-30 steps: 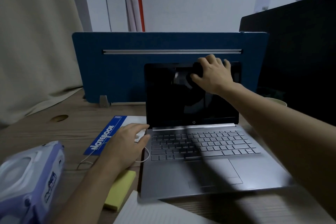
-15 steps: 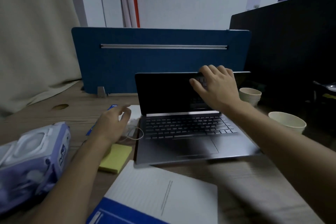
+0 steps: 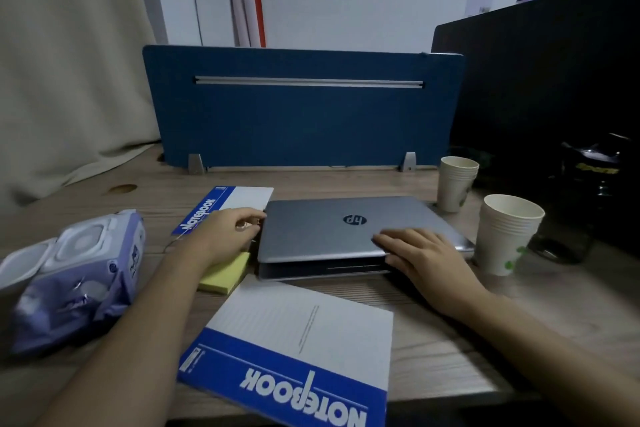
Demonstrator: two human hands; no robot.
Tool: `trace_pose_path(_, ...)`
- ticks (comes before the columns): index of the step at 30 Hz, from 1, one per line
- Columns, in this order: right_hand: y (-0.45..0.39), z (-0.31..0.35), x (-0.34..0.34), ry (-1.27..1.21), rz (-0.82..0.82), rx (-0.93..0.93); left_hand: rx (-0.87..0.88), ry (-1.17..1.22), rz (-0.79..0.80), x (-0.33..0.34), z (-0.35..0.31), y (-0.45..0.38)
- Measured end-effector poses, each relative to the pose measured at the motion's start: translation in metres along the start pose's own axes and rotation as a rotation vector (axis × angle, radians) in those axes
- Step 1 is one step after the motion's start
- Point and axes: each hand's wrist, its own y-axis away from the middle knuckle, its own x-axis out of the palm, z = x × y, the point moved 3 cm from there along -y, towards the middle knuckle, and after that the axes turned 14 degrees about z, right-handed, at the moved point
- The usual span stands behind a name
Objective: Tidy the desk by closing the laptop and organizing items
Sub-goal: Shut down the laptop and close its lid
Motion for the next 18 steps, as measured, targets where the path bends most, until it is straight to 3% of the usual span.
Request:
trace_pose_path(4, -0.001, -0.003, 0.006, -0.096, 0.074, -0.033, -0.029, -0.07, 0.005, 0.001, 0.004, -0.001)
trace_pose_path(12, -0.007, -0.004, 0.009, -0.134, 0.073, -0.07, -0.121, -0.161, -0.207, -0.01, 0.018, -0.003)
trace_pose_path(18, -0.008, -0.004, 0.011, -0.133, 0.082, -0.039, -0.18, -0.207, -0.28, -0.008, 0.019, -0.01)
